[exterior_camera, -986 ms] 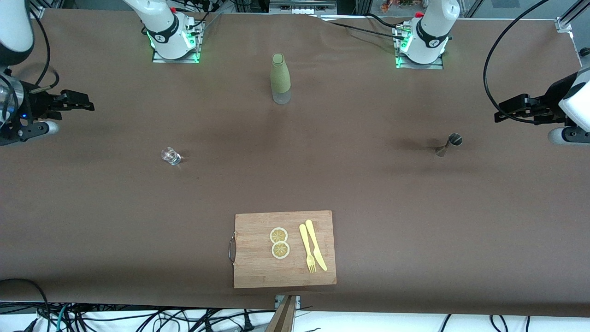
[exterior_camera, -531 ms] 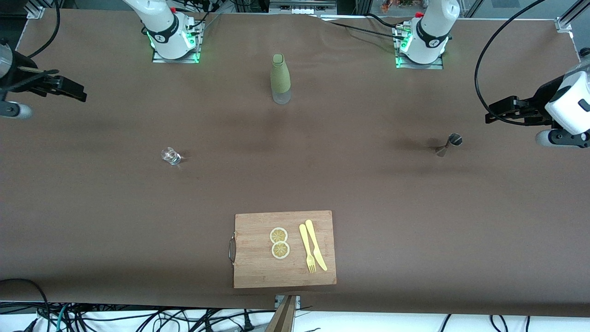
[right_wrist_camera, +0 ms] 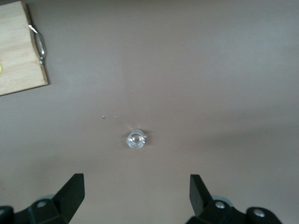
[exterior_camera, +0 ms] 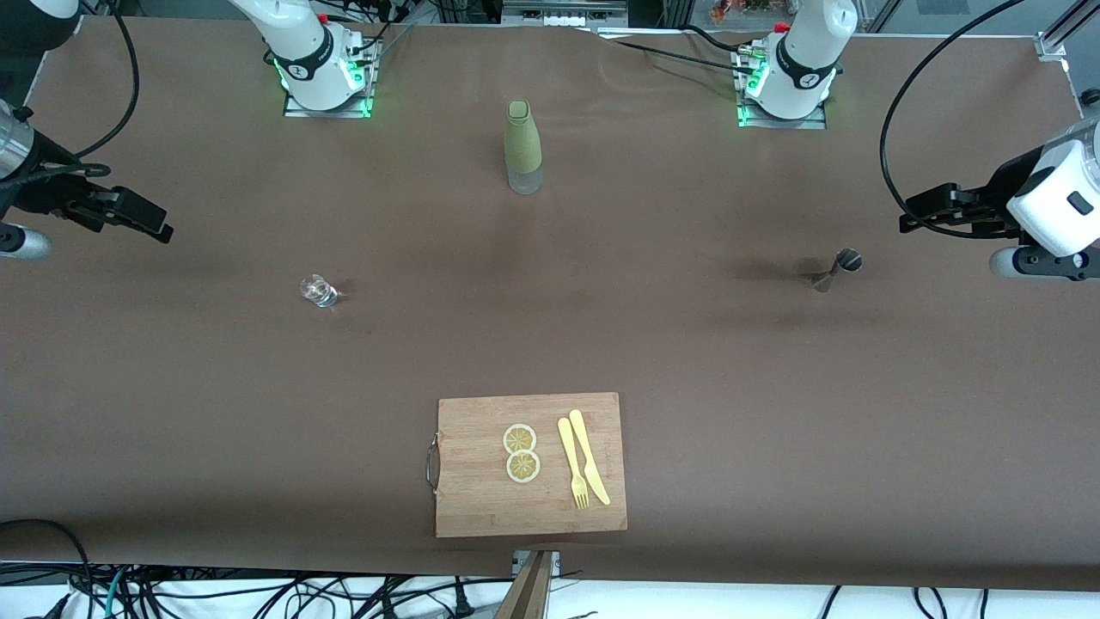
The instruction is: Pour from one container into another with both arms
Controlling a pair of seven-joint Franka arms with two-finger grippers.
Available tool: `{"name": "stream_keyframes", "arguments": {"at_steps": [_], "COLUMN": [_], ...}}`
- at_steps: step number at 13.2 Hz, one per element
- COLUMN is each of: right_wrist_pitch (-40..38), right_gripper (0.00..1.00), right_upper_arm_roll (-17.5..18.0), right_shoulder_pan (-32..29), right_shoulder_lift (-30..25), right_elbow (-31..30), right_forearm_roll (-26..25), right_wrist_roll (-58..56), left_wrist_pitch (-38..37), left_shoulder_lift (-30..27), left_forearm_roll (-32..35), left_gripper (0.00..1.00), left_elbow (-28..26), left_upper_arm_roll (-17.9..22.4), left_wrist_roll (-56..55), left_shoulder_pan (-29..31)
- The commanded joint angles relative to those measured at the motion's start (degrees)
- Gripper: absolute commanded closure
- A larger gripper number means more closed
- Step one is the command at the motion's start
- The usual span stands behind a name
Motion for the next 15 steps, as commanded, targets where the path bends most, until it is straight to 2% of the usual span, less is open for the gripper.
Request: {"name": "stream_keyframes", "arguments": {"at_steps": [1,4,5,6,15], "right_wrist_pitch": [0.84,-0.66,-0.92,-0.92,-2.41], "right_gripper": [0.00,0.00,0.00,0.00,0.00], "right_upper_arm_roll": [-0.28,-1.24,-0.73,-0.55,-0.19], "right_shoulder_pan": [-0.72,-0.99,-0.90,-0.90,-0.46], "right_shoulder_lift": [-0.56,-0.47,-0.30,-0.21,-0.12], "right_elbow": [-0.56,-0.48,-0.21,-0.12,0.58], "right_forearm_roll": [3.53,2.14,-1.78,-3.65,-3.23], "right_wrist_roll": [-2.05,-6.88,-6.98,-7.33,-7.77], "left_wrist_pitch": [0.00,0.00,0.00,0.00,0.00], "left_shoulder_lift": [0.16,0.16,0.16,0.51,0.51], "left_forearm_roll": [1.68,1.60,1.51,1.42,1.42], "left_gripper": [0.00,0.00,0.00,0.00,0.00], "left_elbow": [0.78,0.78,0.87,1.04,1.13], "left_upper_arm_roll": [-0.05,0.12,0.12,0.12,0.12], "left_wrist_roll": [-0.81,-0.64,-0.64,-0.64,-0.55], "left_shoulder_pan": [-0.12,0.14,0.14,0.14,0.23]}}
